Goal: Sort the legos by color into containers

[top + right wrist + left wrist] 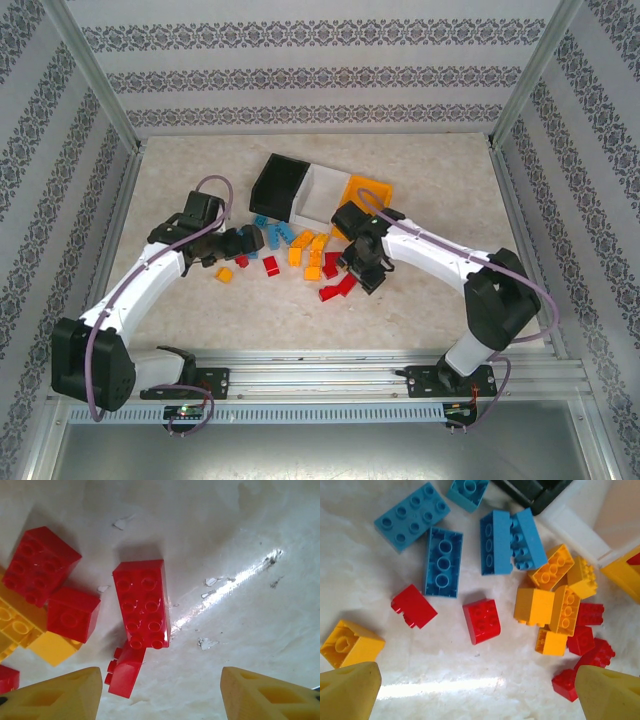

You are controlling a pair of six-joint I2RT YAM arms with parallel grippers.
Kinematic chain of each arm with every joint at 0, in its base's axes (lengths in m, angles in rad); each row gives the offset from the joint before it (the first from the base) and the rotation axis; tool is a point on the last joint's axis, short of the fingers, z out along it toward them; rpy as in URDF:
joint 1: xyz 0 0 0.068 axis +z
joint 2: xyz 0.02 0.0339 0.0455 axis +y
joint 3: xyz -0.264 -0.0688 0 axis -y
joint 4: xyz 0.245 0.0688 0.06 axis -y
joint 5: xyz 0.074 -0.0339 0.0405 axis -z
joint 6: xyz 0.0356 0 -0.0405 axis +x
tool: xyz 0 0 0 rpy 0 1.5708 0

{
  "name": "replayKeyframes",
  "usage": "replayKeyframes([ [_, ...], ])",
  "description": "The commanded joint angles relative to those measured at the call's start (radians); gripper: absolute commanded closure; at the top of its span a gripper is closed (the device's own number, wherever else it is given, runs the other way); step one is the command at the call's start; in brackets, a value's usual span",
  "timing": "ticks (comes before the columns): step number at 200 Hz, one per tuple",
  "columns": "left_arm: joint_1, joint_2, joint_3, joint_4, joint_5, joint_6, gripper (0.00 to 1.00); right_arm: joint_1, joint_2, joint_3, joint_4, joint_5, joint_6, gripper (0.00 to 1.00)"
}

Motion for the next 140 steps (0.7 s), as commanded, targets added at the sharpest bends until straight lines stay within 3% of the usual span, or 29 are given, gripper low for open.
replayKeyframes([
  [1,-0.011,-0.023,-0.011,-0.065,0.000,0.030,0.00,0.024,0.032,-0.015,-0.007,0.034,0.091,0.37],
  [103,-0.014,-0.023,-0.040,-0.037,0.010,0.076,0.00,-0.032,0.232,0.037,0.062,-0.014,0.002,0.37],
  [140,-0.013,-0.021,-0.055,-0.031,0.013,0.079,0.00,-0.049,0.268,0.029,0.084,-0.037,-0.012,0.41],
])
